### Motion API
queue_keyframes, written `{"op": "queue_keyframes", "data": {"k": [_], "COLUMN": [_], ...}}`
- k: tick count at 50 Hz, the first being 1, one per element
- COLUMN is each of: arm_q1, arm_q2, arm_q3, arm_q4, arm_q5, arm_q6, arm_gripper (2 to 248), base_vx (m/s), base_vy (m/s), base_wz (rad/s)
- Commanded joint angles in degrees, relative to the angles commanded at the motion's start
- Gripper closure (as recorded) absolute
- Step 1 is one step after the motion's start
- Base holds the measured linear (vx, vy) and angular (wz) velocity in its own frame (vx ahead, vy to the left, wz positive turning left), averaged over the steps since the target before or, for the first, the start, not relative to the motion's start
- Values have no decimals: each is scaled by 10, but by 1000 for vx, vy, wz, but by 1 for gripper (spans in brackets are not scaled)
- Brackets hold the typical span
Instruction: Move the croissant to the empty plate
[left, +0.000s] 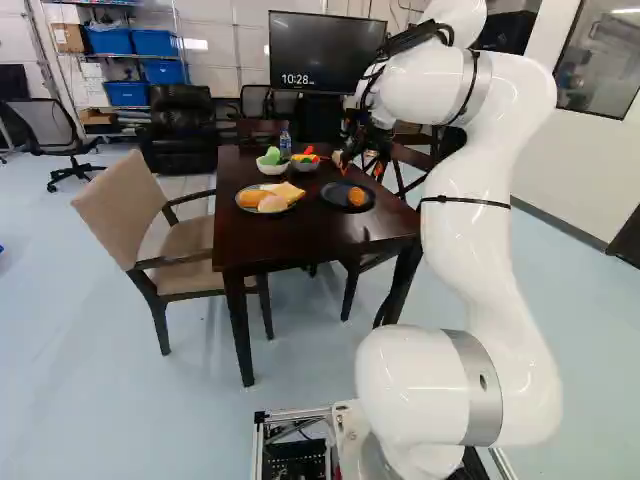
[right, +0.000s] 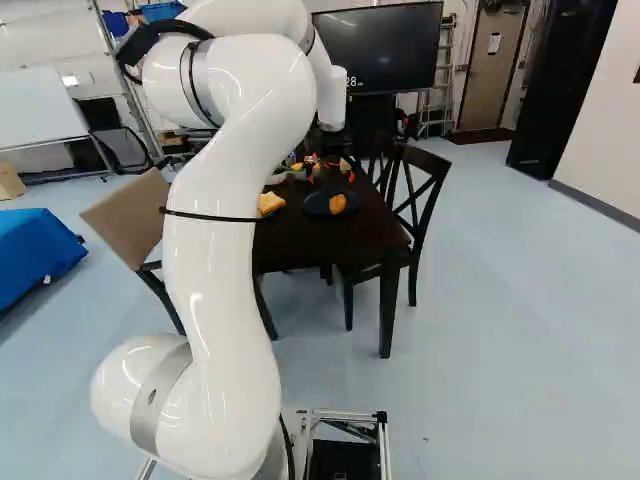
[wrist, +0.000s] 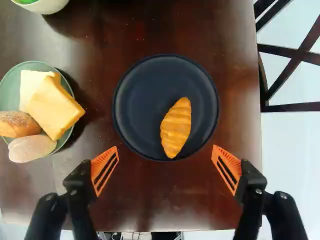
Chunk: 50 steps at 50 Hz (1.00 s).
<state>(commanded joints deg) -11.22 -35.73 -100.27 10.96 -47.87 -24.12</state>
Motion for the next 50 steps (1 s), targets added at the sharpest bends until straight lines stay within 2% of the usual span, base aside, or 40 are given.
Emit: {"op": "queue_keyframes", "data": {"k": [29,50], "arm_q1": [0,0], "arm_q2": [36,56], "arm_q3": [1,0], "arm_q4": [0,0], "arm_q5": [-33,-38], "arm_q6": [0,0], "arm_gripper": [3,3], "base_vx": [0,0], "base_vy": [0,0], "base_wz": [0,0]}}
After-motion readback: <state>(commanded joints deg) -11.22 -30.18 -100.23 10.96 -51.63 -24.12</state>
